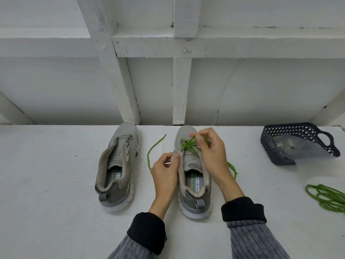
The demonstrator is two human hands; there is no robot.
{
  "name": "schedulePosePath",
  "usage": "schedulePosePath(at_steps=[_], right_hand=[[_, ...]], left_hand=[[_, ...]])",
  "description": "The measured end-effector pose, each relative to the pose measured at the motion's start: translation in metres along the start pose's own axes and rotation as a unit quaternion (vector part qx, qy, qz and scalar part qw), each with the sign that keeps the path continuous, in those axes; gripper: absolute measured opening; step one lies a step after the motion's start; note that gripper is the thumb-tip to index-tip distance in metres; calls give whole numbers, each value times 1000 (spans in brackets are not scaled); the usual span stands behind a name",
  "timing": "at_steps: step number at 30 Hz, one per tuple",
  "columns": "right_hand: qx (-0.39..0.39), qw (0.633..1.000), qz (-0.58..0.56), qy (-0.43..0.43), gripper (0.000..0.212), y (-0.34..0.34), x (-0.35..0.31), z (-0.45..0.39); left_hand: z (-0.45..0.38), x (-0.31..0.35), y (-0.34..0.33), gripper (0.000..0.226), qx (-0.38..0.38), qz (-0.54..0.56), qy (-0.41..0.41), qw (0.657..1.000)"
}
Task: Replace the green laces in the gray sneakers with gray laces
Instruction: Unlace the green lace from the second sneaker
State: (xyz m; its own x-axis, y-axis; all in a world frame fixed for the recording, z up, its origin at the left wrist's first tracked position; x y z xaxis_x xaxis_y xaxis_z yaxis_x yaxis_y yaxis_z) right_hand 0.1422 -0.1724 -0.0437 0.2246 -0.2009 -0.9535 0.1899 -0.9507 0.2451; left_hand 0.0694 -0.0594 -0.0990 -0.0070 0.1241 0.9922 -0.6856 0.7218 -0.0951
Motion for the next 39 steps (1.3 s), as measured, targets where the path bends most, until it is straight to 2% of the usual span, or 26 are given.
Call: schedulePosePath(at_steps=[2,3,5,7,11,13,15,16,19,21,22,24,26,29,30,31,33,35,37,39], right_hand=[[3,996,-86,-27,9,6,-8,0],[10,997,-68,-32,9,7,-7,-1],[15,998,50,-27,9,9,-1,-2],[-9,985,175,-7,8,8,6,-5],[-109,922,368,47,18,5,16,-6],[-129,903,408,43,17,3,20,-4],[-115,914,388,45,10,3,22,-3],[-93,934,343,45,6,3,20,-3],[-46,994,104,4,15,8,6,-3],[-40,999,-20,-23,15,12,-1,-3],[-31,999,-21,-25,16,13,-4,-1],[-7,997,71,-10,16,16,-3,0],[-17,977,210,31,12,16,1,-1],[-106,885,447,76,21,7,12,0],[-120,865,483,73,22,3,16,1],[-117,865,482,72,20,1,18,1],[-82,915,390,59,12,-1,19,1],[-54,981,187,7,13,2,14,0],[-48,997,-18,-50,18,7,6,-1],[-23,995,-73,-58,20,13,2,-3]], left_hand=[[0,0,0,9,0,0,-1,1000],[0,0,0,9,1,1,-1,1000],[0,0,0,9,2,4,2,1000],[1,0,0,8,1,5,4,1000],[1,-1,-1,8,5,1,3,1000],[1,-1,0,9,3,1,1,1000],[2,0,0,9,1,1,-1,1000],[3,0,0,10,2,2,-1,1000],[2,0,0,8,8,2,-5,1000],[2,-1,0,8,11,3,-4,1000],[2,-1,0,8,12,2,-2,1000],[2,-1,-1,8,12,1,-3,1000],[2,-1,-2,8,10,2,-3,1000],[2,-2,-1,9,6,1,0,1000],[2,-2,0,9,6,0,1,1000],[2,-3,0,9,6,0,1,1000],[2,-2,0,9,7,4,0,1000],[1,-2,0,9,10,6,0,1000],[2,-2,0,9,11,4,0,1000],[2,-3,-1,9,11,2,1,1000]])
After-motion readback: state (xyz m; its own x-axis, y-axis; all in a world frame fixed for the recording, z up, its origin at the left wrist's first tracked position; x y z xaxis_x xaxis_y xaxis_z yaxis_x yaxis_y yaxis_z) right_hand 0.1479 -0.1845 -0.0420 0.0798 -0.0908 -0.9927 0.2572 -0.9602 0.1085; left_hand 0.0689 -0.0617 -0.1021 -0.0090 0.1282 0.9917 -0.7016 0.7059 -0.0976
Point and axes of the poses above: each hand's wrist, its own z-axis away from the middle knuckle, its own y-axis out of the back of the hand, x = y × z, the point moved 2 cm from there along -z, towards the middle knuckle, and after that the axes turned 11 degrees about z, right-handed, at the moved point
